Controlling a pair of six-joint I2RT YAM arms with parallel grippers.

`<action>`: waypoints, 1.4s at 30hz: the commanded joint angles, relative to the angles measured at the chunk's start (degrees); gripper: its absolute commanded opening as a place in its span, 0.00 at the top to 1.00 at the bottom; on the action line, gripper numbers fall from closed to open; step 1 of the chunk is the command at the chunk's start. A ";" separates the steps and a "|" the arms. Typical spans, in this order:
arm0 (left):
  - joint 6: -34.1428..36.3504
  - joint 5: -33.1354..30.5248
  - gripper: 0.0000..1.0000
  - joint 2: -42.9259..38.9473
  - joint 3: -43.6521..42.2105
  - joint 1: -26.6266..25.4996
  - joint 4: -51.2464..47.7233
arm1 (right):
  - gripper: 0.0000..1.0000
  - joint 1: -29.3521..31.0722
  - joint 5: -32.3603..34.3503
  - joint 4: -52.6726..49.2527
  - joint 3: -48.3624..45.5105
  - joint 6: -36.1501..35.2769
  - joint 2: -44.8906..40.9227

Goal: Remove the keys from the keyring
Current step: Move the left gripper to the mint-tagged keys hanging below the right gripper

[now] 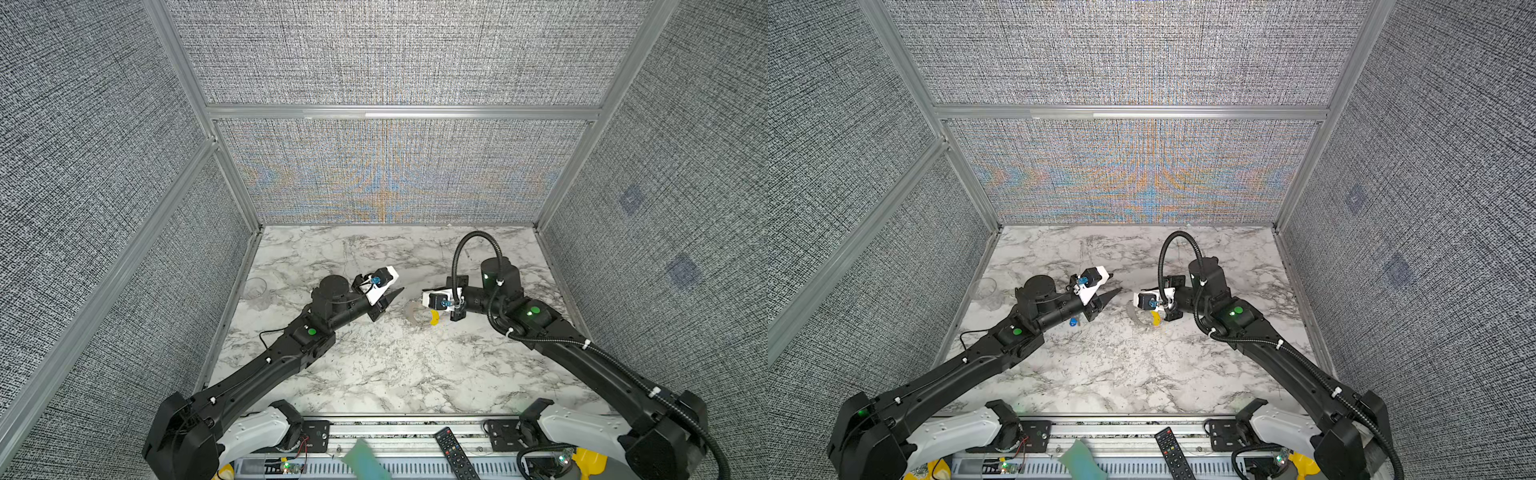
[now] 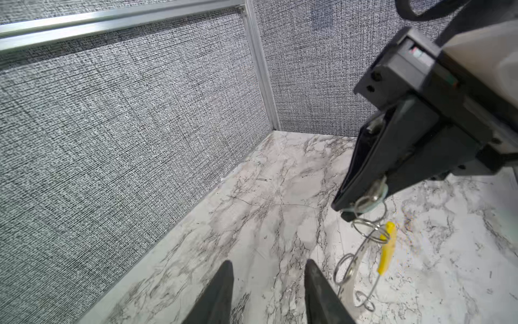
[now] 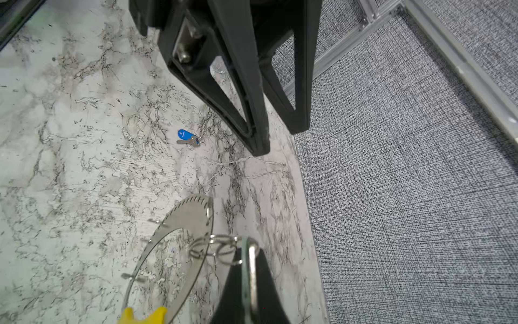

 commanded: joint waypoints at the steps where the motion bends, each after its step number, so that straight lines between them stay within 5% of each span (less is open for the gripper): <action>1: 1.17 6.78 0.56 1.49 1.04 0.63 0.24 | 1.00 0.10 -1.62 -1.17 0.64 -5.43 0.46; 17: -1.36 16.36 0.57 8.59 1.13 0.77 6.07 | 1.00 1.31 4.22 3.68 0.66 -20.59 1.06; 42: -8.44 17.28 0.63 8.33 -4.75 0.68 19.94 | 1.00 4.47 5.26 9.11 -0.03 -23.03 1.05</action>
